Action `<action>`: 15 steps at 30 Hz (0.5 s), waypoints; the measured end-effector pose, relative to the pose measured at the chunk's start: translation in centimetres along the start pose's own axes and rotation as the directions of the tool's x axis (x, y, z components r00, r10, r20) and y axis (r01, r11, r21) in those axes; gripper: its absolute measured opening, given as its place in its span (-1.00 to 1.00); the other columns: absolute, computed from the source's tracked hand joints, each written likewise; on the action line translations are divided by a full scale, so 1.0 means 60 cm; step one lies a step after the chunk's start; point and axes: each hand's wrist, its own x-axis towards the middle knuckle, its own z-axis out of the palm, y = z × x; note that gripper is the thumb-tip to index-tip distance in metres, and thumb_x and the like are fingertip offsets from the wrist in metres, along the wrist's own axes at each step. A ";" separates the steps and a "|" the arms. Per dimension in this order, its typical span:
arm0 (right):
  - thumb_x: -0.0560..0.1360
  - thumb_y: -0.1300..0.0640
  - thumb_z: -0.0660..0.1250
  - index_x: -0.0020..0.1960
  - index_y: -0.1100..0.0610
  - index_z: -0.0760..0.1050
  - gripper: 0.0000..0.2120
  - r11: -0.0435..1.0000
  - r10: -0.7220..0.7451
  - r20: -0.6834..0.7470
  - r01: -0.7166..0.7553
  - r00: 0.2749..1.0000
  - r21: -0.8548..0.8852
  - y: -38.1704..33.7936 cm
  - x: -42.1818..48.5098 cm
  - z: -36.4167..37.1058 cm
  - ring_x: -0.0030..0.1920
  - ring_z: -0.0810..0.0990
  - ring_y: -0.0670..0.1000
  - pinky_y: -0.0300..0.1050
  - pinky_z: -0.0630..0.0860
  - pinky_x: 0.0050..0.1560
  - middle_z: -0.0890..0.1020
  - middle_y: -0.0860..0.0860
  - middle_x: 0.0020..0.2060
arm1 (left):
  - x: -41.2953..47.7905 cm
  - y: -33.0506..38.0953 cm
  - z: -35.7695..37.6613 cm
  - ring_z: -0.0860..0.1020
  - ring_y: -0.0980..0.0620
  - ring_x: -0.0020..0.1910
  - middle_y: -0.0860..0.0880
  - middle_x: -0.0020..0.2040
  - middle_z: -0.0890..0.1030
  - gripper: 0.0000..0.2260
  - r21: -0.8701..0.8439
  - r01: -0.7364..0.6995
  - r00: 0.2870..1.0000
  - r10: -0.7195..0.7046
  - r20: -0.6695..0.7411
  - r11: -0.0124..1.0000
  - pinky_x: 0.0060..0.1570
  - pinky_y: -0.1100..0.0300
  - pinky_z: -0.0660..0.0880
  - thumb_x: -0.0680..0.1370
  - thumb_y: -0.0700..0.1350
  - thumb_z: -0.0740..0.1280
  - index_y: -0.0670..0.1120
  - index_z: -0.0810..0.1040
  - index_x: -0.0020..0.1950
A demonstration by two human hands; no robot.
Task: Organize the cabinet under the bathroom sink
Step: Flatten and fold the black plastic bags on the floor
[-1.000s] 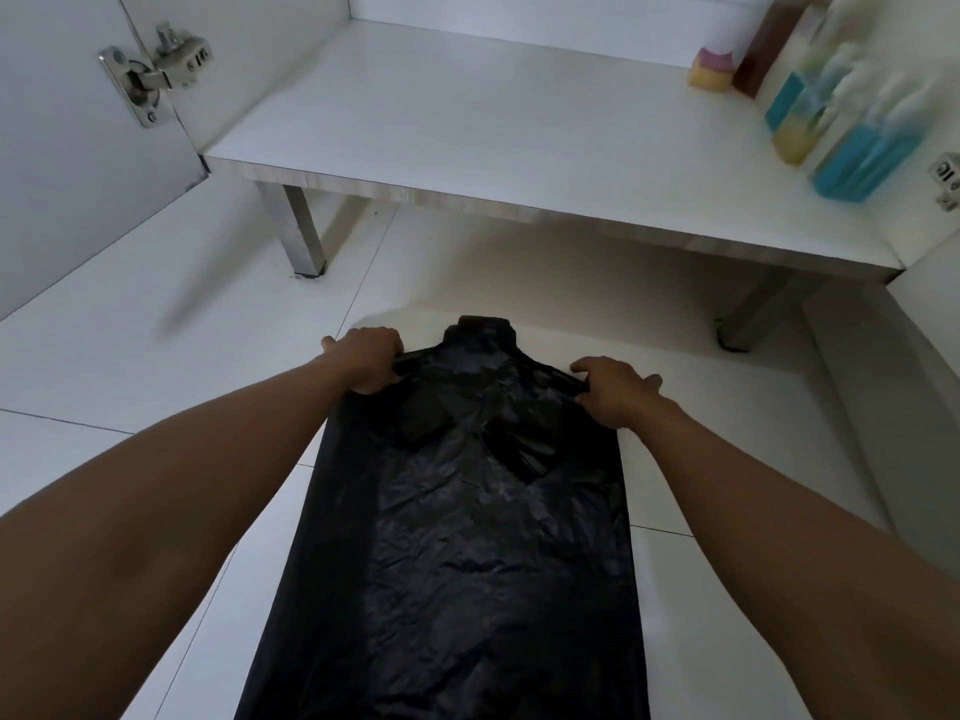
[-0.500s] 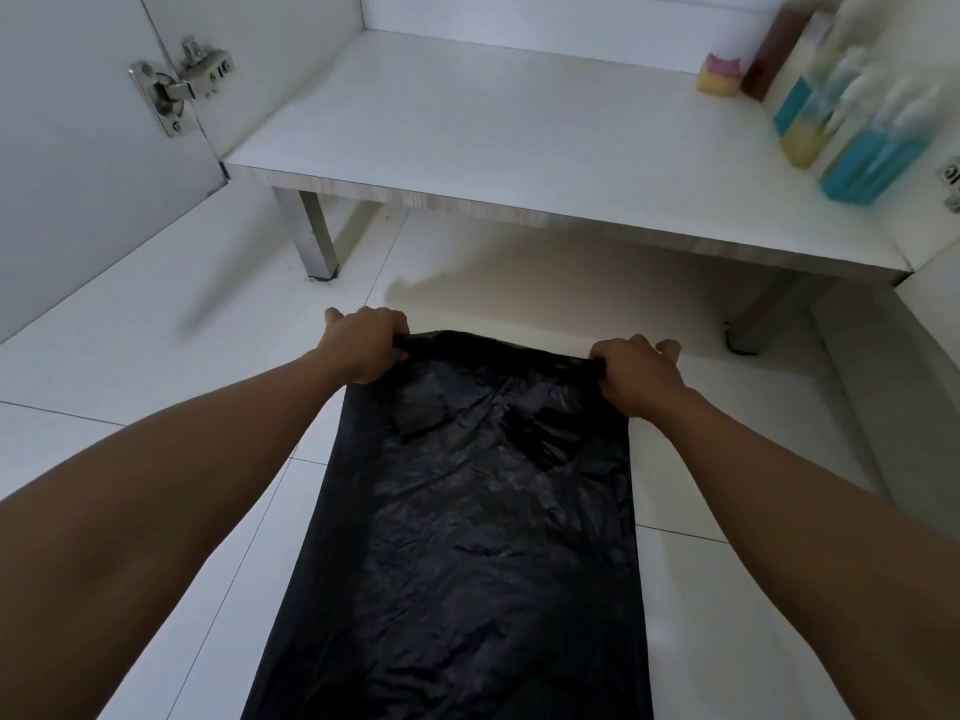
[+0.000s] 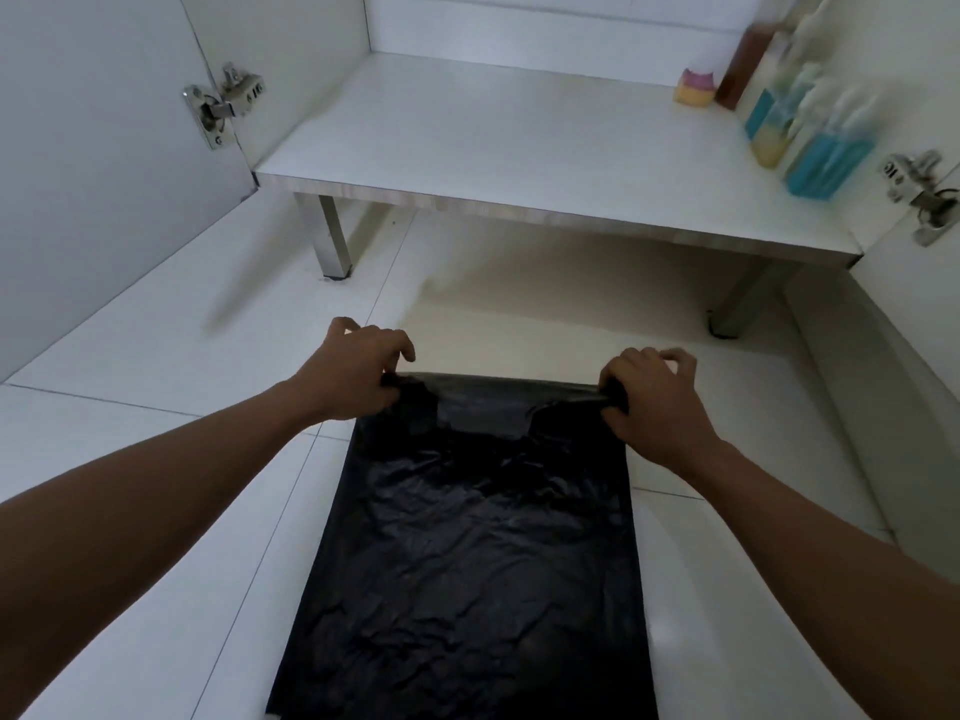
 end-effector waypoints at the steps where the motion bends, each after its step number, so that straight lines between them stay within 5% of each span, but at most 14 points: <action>1: 0.36 0.13 0.39 -0.13 -0.02 0.43 -0.83 1.000 -0.012 -0.011 0.012 1.000 0.009 -0.006 -0.015 0.004 -0.11 0.47 -0.02 0.03 0.17 0.23 0.45 -0.13 -0.20 | -0.012 0.004 0.007 0.48 0.10 -0.11 0.13 -0.15 0.53 -0.75 0.029 -0.030 0.999 0.030 0.014 0.999 0.36 -0.03 0.18 0.45 -0.05 0.44 0.02 0.54 0.11; 9: 0.32 0.10 0.38 -0.16 0.02 0.42 -0.85 0.989 -0.140 0.005 0.140 0.990 0.051 -0.021 -0.105 0.044 -0.19 0.49 0.00 0.02 0.18 0.26 0.47 -0.09 -0.22 | -0.095 0.008 0.077 0.55 -0.02 -0.21 0.09 -0.23 0.51 -0.68 0.167 -0.200 0.980 0.197 0.033 0.966 0.09 -0.06 0.41 0.27 -0.01 0.52 0.03 0.46 -0.11; 15: 0.31 0.12 0.45 -0.16 0.02 0.42 -0.78 0.985 -0.158 0.082 0.151 0.984 0.077 -0.027 -0.136 0.071 -0.21 0.52 0.00 0.02 0.13 0.31 0.47 -0.09 -0.23 | -0.115 0.013 0.097 0.56 -0.07 -0.14 0.06 -0.20 0.51 -0.62 0.202 -0.205 0.978 0.196 0.064 0.958 0.03 -0.05 0.46 0.16 -0.08 0.53 0.01 0.50 -0.10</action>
